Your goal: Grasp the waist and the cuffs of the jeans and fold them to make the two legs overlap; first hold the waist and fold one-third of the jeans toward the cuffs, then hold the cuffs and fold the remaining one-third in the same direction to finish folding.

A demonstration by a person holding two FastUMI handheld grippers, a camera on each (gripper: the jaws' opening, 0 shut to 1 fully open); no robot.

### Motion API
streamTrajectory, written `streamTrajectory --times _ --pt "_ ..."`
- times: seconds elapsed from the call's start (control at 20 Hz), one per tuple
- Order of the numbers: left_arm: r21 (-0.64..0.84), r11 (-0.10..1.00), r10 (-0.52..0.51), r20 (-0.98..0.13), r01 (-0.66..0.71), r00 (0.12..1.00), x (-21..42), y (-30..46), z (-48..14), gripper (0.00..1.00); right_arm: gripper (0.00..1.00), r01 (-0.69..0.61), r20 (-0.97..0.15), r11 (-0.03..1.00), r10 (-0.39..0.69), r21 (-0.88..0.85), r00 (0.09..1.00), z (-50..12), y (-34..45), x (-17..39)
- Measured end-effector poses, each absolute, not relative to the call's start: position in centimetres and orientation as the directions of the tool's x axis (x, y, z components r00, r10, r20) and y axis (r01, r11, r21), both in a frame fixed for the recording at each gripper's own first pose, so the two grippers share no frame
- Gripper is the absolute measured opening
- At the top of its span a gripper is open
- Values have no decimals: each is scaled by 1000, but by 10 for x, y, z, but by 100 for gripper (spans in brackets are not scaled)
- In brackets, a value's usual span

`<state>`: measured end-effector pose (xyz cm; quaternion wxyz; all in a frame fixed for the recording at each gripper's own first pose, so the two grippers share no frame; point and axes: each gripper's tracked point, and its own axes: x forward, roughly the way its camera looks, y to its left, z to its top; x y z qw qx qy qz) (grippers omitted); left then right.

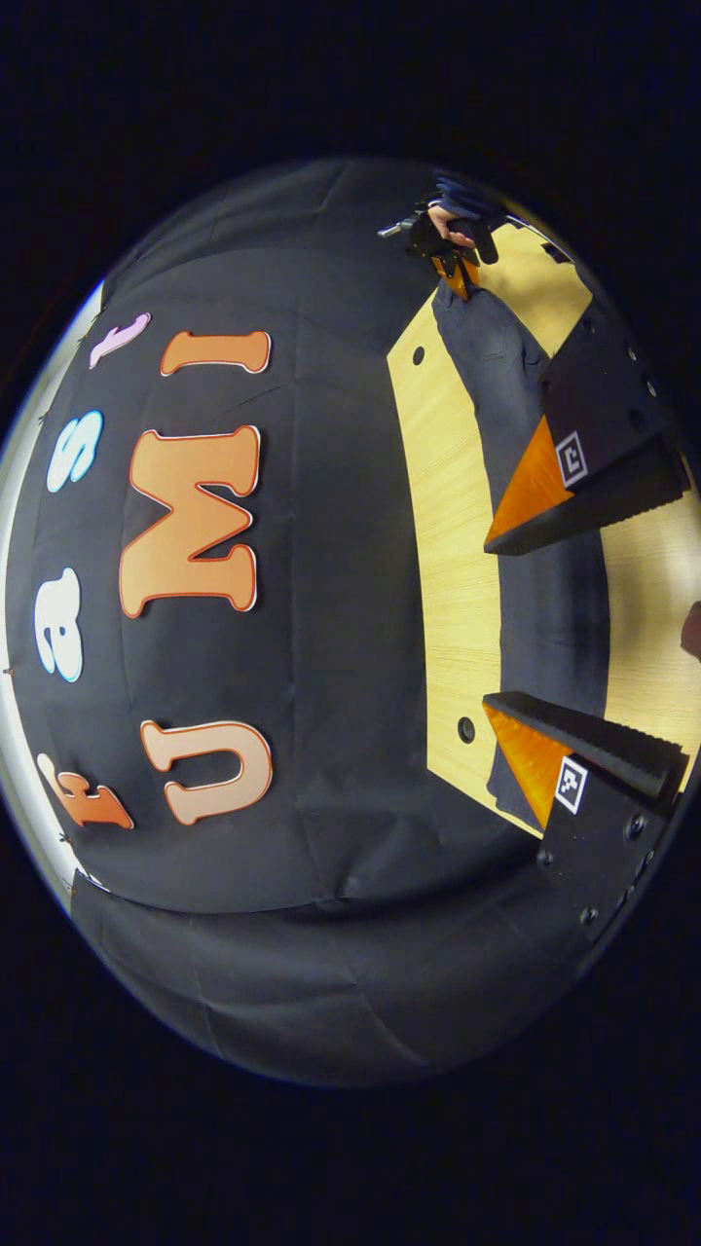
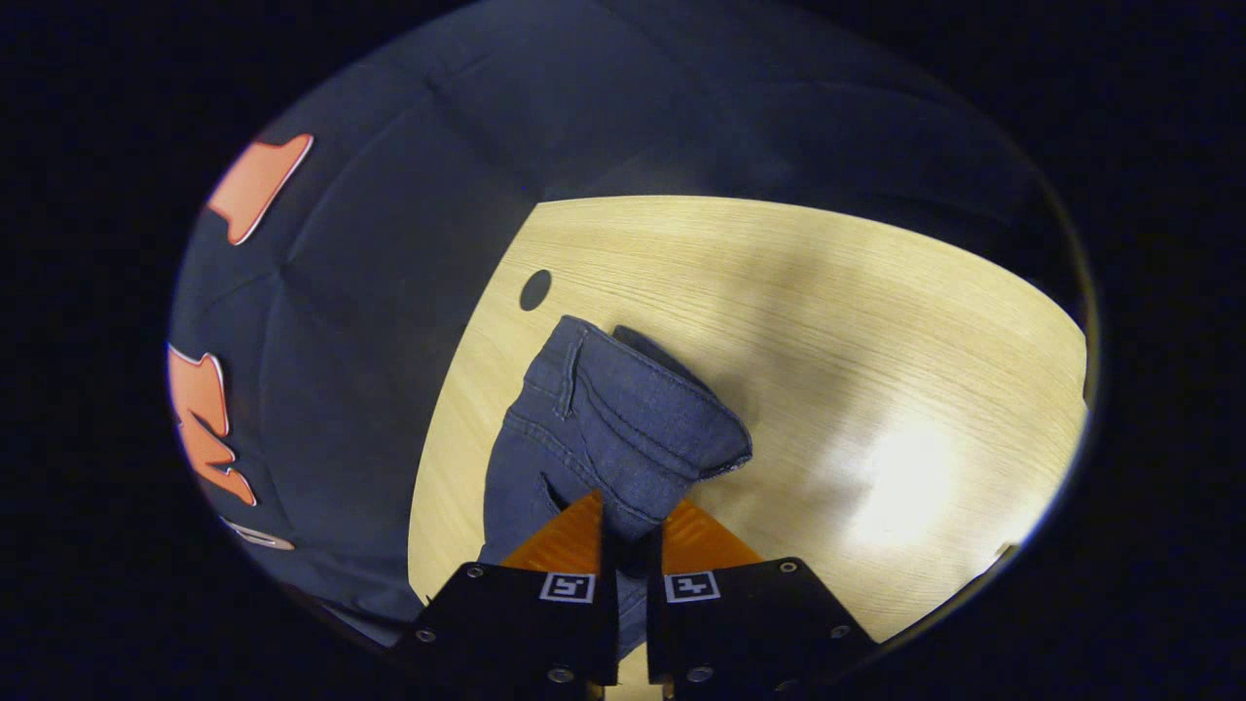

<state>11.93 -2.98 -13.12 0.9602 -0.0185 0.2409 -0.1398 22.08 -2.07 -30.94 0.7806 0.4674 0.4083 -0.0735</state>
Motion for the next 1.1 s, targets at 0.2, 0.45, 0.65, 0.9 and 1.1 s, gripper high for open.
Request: streamTrajectory --times 0.2,0.45,0.65,0.9,1.1 --pt "-113 958 -286 -471 265 834 122 -22 -137 85 12 451 -666 570 245 687 705 -280 -22 213" --pt "-134 956 -292 -448 260 845 122 -3 -136 85 12 326 -599 662 232 675 767 -220 13 196" --pt "-101 969 -248 -404 227 881 123 22 -125 85 12 223 -566 751 234 621 791 -186 56 199" --pt "-52 979 -202 -359 197 911 120 44 -119 85 12 100 -542 849 236 519 806 -159 107 191" --pt "-69 980 -197 -364 184 910 117 55 -123 85 12 2 -528 894 262 447 808 -147 150 191"
